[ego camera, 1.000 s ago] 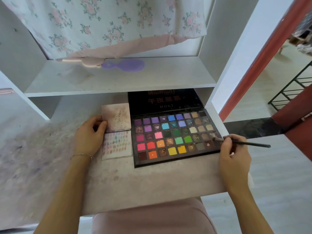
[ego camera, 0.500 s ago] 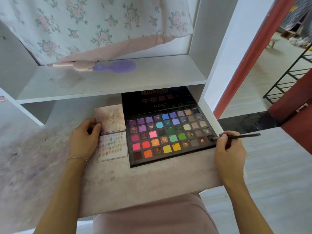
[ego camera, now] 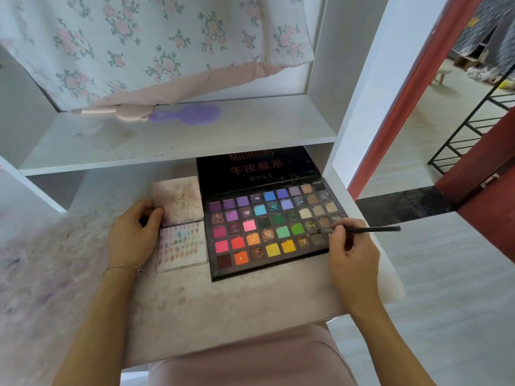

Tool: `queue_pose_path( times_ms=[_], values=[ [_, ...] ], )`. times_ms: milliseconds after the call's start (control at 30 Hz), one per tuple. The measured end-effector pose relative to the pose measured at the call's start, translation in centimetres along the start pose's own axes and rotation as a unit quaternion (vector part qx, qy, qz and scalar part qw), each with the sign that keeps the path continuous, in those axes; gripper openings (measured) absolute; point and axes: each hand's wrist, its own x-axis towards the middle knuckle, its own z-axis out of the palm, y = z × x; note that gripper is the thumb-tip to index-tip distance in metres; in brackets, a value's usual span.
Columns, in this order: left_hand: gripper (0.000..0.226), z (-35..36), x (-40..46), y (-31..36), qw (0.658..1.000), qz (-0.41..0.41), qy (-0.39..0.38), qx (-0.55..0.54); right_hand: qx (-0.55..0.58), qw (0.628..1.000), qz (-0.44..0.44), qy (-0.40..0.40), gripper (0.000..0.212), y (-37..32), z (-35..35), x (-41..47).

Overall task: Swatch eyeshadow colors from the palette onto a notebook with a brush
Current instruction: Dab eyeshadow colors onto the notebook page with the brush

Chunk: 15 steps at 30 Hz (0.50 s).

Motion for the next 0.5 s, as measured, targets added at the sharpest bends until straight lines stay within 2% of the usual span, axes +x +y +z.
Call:
queue_pose_path(
  times_ms=[367, 500],
  values=[
    [0.023, 0.0, -0.2, 0.3, 1.000, -0.011, 0.003, -0.009, 0.079, 0.981, -0.034, -0.174, 0.025, -3.3, 7.3, -3.2],
    [0.023, -0.1, -0.1, 0.1, 1.000, -0.020, -0.002, -0.011, 0.054, 0.974, -0.049, -0.217, 0.021, -4.0, 9.4, -3.7]
  ],
)
